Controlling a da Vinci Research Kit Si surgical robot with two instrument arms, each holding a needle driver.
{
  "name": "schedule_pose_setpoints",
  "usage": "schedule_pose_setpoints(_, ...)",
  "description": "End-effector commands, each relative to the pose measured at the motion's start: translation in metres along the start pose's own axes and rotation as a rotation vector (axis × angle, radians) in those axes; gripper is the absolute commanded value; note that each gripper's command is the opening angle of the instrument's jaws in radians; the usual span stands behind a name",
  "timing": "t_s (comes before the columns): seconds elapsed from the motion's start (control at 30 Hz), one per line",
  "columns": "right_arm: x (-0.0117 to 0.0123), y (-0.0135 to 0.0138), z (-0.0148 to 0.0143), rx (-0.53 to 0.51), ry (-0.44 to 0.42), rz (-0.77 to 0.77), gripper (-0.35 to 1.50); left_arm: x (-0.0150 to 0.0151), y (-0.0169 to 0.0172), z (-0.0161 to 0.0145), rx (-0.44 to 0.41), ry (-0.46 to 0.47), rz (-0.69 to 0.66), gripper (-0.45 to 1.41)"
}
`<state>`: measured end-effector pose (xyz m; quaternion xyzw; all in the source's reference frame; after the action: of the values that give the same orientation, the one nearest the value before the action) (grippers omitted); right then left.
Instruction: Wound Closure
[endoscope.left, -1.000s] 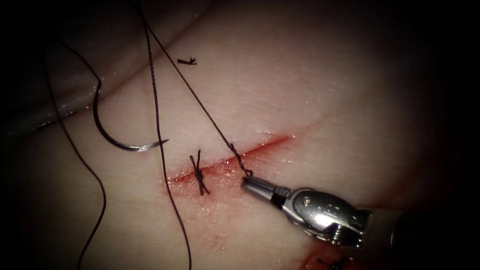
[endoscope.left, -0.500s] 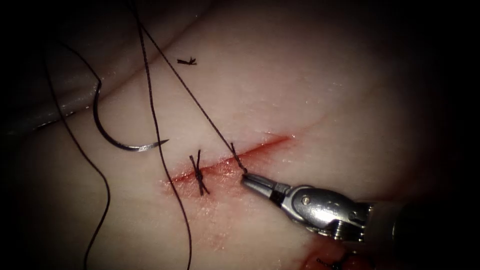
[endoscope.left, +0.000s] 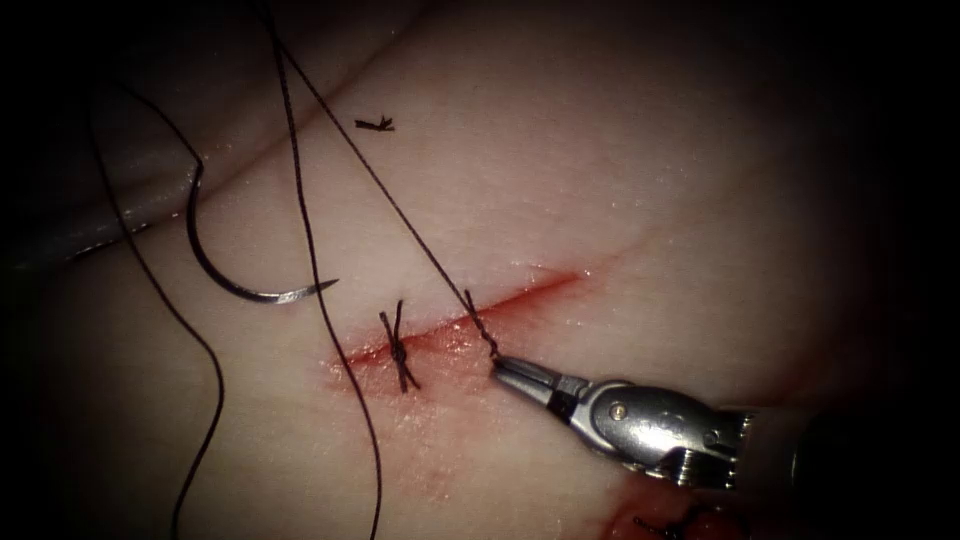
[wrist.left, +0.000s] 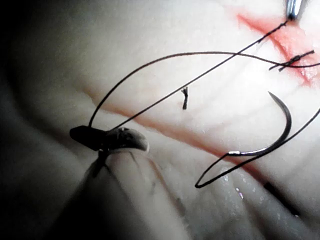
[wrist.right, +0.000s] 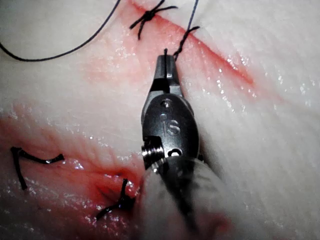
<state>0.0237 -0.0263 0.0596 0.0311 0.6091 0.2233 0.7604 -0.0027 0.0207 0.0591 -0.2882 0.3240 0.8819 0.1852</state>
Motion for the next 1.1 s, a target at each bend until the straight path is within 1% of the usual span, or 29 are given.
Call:
schedule_pose_setpoints(0.03, -0.0006, -0.0006, 0.0004, 0.004, 0.001, 0.001, -0.35, 0.0, 0.0005, 0.0009, 0.001, 0.002, 0.004, -0.45)
schedule_pose_setpoints(0.27, -0.0009, -0.0008, 0.0003, 0.003, -0.002, -0.002, -0.35, -0.0008, -0.0005, 0.0023, 0.007, 0.014, 0.031, -0.45)
schedule_pose_setpoints(0.47, -0.0015, -0.0012, -0.0001, 0.01, -0.011, -0.011, -0.35, -0.0015, -0.0008, 0.0022, 0.004, 0.021, 0.036, -0.45)
schedule_pose_setpoints(0.6, -0.0013, -0.0011, -0.0001, 0.008, -0.012, -0.01, -0.35, -0.0019, -0.0008, 0.002, 0.006, 0.023, 0.038, -0.45)
schedule_pose_setpoints(0.7, -0.0011, -0.0009, 0.0001, 0.003, -0.005, -0.005, -0.35, -0.0016, -0.0004, 0.0016, 0.011, 0.018, 0.037, -0.45)
schedule_pose_setpoints(0.77, -0.0007, -0.0008, 0.0001, -0.014, 0.014, 0.002, -0.35, -0.0008, 0.0003, 0.0011, 0.02, 0.006, 0.034, -0.45)
schedule_pose_setpoints(0.87, -0.0002, -0.0005, 0.0002, -0.028, 0.048, 0.025, -0.33, 0.0005, 0.0014, 0.0002, 0.02, 0.039, 0.031, -0.45)
schedule_pose_setpoints(0.9, 0.0, -0.0004, 0.0002, -0.03, 0.053, 0.034, -0.1, 0.0012, 0.002, -0.0002, 0.024, 0.054, 0.034, -0.45)
schedule_pose_setpoints(0.97, 0.0005, -0.0002, 0.0002, -0.037, 0.067, 0.054, 0.66, 0.0025, 0.003, -0.0009, 0.019, 0.07, 0.034, -0.45)
schedule_pose_setpoints(1.0, 0.0007, -0.0001, 0.0002, -0.04, 0.072, 0.057, 0.89, 0.0034, 0.0038, -0.0015, 0.009, 0.088, 0.03, -0.45)
schedule_pose_setpoints(1.07, 0.001, 0.0001, 0.0003, -0.045, 0.079, 0.068, 1.21, 0.0049, 0.0051, -0.0022, -0.013, 0.117, 0.029, -0.45)
schedule_pose_setpoints(1.1, 0.0011, 0.0002, 0.0003, -0.045, 0.079, 0.069, 1.28, 0.0059, 0.0059, -0.0027, -0.034, 0.143, 0.031, -0.45)
